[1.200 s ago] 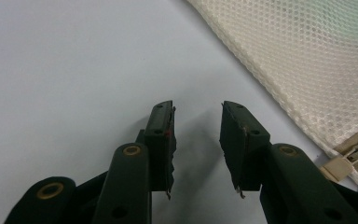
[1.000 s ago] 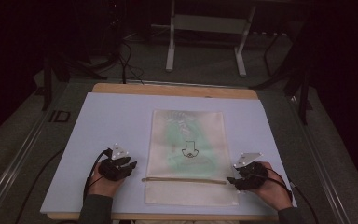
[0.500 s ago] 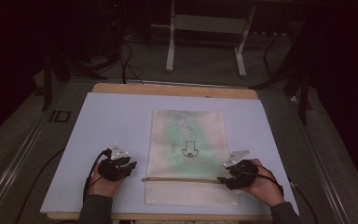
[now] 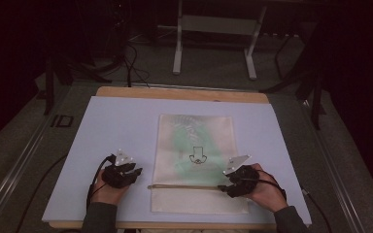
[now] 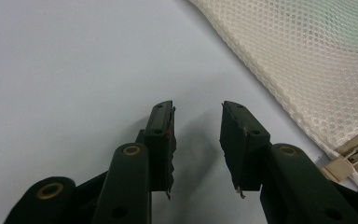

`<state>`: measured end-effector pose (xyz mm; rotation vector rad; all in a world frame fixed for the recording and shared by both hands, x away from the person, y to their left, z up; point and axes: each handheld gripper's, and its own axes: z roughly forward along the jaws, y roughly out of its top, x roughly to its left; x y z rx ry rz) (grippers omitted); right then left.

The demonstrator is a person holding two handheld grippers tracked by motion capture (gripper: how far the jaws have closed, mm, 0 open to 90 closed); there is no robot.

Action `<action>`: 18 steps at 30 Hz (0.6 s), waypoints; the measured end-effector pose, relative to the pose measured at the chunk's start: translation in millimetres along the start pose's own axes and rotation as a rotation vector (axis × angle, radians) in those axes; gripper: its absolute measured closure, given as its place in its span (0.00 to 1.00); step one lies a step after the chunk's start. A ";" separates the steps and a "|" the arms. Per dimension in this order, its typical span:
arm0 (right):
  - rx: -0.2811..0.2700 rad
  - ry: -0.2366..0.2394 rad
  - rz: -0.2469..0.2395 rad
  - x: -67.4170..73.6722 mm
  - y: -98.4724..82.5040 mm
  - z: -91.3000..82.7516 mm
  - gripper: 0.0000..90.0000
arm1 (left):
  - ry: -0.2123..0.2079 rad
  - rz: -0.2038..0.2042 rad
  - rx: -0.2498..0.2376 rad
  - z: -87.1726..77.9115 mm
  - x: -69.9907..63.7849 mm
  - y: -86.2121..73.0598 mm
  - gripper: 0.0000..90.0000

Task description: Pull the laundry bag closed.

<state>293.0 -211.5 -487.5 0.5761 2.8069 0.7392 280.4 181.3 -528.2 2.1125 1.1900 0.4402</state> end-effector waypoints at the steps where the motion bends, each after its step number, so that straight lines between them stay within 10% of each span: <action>1: -0.003 0.004 -0.003 1.2 2.2 1.2 0.51 | 0.000 0.001 0.001 0.1 -0.1 0.0 0.71; 18: -0.017 0.058 -0.067 13.4 27.3 16.1 0.49 | 0.005 0.006 0.007 1.7 -1.4 0.2 0.70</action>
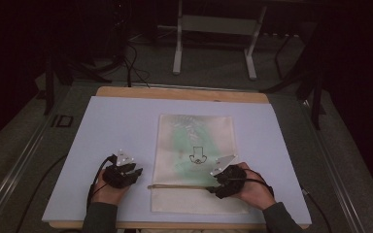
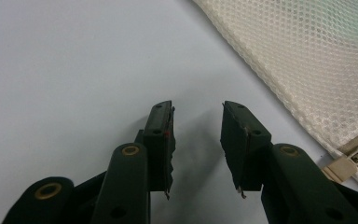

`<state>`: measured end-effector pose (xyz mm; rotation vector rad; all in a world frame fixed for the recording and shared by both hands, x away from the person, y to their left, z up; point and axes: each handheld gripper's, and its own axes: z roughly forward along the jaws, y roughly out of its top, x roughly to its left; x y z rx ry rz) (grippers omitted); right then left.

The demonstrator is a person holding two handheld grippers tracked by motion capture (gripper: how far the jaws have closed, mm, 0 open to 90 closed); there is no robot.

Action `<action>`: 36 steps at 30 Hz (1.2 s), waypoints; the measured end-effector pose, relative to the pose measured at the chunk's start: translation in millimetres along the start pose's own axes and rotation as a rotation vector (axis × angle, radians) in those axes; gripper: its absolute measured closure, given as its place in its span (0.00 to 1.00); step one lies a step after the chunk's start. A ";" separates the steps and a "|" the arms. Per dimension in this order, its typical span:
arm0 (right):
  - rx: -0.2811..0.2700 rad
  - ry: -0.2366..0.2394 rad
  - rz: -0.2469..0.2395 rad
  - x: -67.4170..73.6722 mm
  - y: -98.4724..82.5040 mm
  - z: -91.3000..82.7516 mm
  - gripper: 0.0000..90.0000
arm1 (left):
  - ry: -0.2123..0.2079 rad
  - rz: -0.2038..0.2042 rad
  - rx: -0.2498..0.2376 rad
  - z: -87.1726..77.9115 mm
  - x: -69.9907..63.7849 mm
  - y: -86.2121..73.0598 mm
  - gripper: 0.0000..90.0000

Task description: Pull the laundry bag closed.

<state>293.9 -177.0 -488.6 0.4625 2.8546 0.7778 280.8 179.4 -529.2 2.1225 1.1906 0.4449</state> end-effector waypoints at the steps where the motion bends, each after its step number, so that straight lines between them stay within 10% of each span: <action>1: 0.001 0.003 0.000 1.1 2.1 1.3 0.49 | 0.000 0.000 0.001 0.1 -0.2 0.0 0.70; 36: -0.017 0.089 -0.130 28.2 67.5 44.4 0.54 | 0.006 0.008 0.008 1.5 -1.5 0.6 0.70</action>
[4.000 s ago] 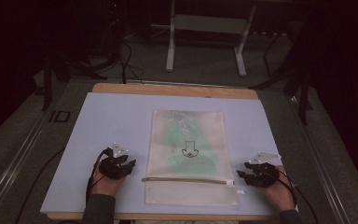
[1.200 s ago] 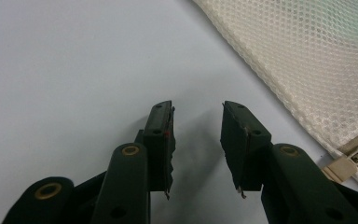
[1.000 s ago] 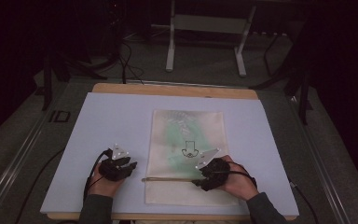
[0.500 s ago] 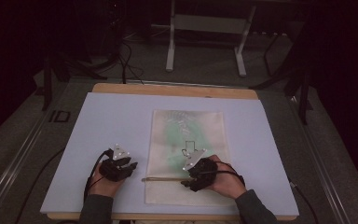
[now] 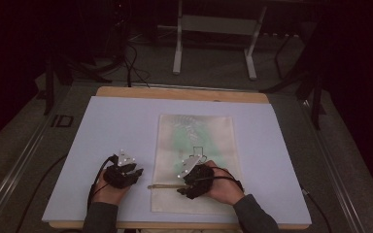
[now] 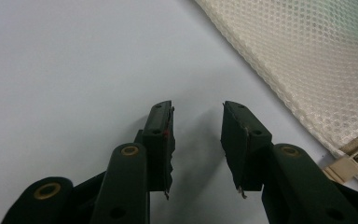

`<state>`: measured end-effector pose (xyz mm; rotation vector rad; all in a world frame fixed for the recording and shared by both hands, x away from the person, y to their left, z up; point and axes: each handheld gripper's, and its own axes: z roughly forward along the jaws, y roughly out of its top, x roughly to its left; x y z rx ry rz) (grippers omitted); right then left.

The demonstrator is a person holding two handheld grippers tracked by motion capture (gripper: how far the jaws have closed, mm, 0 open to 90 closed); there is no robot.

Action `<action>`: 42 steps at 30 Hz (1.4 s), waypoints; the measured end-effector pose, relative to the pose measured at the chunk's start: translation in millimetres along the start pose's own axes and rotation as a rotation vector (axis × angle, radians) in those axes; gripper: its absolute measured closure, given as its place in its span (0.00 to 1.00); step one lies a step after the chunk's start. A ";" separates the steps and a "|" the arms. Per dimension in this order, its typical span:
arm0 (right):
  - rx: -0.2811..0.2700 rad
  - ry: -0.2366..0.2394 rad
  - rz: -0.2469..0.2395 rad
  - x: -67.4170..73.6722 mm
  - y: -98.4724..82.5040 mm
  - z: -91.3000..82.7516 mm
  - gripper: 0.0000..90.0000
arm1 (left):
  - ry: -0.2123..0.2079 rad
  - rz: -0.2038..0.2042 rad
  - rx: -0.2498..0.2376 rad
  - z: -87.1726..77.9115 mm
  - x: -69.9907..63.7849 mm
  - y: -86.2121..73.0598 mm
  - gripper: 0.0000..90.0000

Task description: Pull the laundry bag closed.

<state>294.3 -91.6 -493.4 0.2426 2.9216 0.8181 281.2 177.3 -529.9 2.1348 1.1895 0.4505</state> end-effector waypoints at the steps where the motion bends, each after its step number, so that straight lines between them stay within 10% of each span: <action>1: 0.000 0.002 -0.001 0.2 1.5 1.5 0.54 | 0.000 0.000 0.000 0.0 0.1 0.0 0.70; 42: 0.018 0.079 -0.088 10.7 62.7 48.2 0.75 | 0.013 -0.023 -0.003 -1.0 5.7 -1.9 0.70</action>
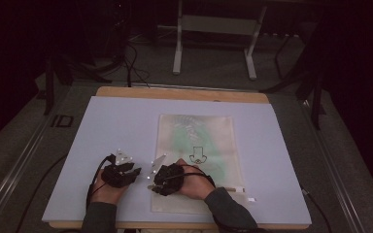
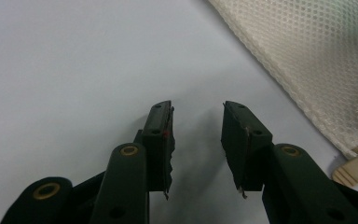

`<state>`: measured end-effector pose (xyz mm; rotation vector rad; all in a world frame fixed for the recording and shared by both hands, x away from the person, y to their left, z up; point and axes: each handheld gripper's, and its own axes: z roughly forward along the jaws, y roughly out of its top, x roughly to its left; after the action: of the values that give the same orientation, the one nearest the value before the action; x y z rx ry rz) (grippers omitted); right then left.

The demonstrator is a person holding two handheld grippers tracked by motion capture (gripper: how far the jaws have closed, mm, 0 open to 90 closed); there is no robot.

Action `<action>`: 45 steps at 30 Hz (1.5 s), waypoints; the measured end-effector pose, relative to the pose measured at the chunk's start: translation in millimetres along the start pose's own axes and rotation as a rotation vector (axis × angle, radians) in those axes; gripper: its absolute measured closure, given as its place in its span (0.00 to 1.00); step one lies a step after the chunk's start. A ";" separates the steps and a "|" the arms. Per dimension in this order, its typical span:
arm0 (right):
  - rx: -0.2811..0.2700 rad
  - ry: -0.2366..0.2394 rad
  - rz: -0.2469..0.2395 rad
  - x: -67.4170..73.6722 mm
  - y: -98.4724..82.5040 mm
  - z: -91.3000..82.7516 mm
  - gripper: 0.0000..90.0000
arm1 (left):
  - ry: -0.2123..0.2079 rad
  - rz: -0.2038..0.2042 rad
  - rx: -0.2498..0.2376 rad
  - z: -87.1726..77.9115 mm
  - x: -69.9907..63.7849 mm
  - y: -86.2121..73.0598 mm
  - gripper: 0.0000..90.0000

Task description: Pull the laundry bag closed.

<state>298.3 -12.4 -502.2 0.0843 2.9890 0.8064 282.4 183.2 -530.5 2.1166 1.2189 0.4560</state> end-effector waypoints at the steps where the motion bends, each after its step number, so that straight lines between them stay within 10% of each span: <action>1: -0.001 0.000 0.000 0.2 1.2 0.9 0.76 | 0.000 -0.001 -0.001 -0.2 0.4 -0.1 0.70; 15: 0.075 -0.026 -0.033 3.6 25.2 24.7 0.82 | 0.005 -0.005 0.006 -0.7 2.6 -0.7 0.69; 29: 0.016 -0.042 -0.016 6.0 27.9 13.4 0.90 | 0.008 -0.010 0.000 -1.5 2.4 -0.8 0.69; 45: 0.035 -0.028 0.019 3.2 -6.5 -4.9 0.90 | -0.056 0.016 -0.042 -7.0 -9.8 1.8 0.71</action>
<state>294.5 -20.2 -501.3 0.1247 2.9813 0.7490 274.5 176.7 -523.9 2.0912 1.1523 0.4224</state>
